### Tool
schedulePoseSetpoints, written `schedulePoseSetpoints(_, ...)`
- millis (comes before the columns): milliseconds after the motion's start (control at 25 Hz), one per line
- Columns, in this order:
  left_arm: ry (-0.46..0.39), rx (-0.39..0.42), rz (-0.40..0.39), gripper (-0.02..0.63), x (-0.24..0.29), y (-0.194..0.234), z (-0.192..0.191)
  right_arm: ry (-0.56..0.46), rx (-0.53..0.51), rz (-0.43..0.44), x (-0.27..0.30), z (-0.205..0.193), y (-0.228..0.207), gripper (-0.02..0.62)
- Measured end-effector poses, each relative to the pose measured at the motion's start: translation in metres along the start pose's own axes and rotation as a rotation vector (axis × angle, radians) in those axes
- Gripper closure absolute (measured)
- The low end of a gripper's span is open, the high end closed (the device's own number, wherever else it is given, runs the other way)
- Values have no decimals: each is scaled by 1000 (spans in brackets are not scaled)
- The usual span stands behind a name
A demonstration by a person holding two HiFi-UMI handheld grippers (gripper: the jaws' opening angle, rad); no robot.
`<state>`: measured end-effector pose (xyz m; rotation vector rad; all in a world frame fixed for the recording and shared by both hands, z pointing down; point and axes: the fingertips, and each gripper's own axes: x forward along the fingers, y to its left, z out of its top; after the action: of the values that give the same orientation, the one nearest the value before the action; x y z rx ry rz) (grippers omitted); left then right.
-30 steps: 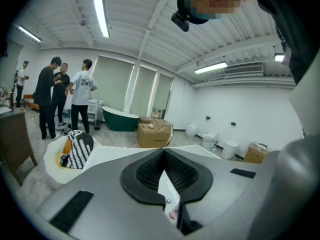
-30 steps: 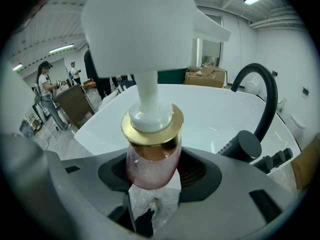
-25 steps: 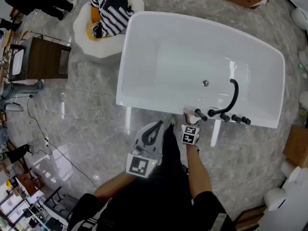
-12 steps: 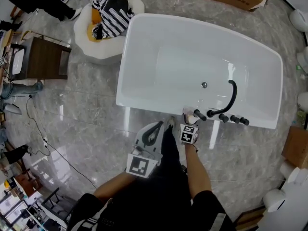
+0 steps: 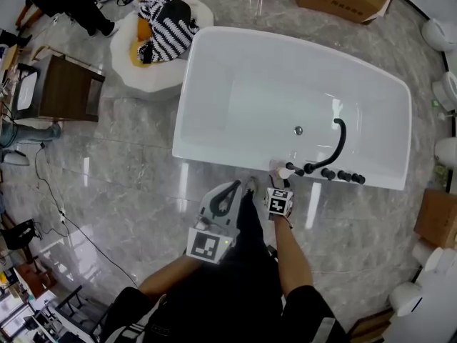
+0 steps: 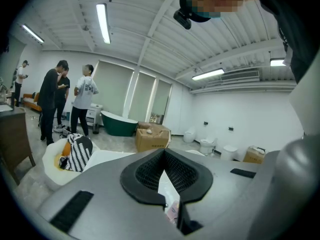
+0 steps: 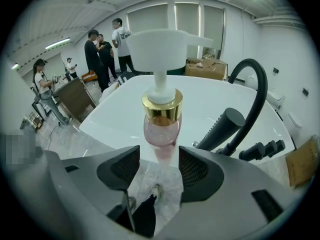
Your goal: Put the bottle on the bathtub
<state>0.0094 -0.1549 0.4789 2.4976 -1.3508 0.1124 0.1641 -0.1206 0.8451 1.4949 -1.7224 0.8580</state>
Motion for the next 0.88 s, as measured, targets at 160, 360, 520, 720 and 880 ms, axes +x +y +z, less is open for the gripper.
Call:
schedulePoseSetpoints(160,-10,3,-10,591,-21,-2,0,43,16,30,-16,-15,11,368)
schedulePoseSetpoints(360,-34,9,-26,591,-53,-6,4,67,44,64,-44,-34,26,387)
schedulePoseSetpoints(520,-60,36,-49,591,-81,-10,9,45,76,57,-77,-33,36,424)
schedulePoseSetpoints(720,-81,48,-68,591,-121,-16,12,-80,152,25,-136,-14,46,519)
schedulePoseSetpoints(880,-91,63,-86,590,-151,-21,13,-217,209,-33,-190,5,52,571)
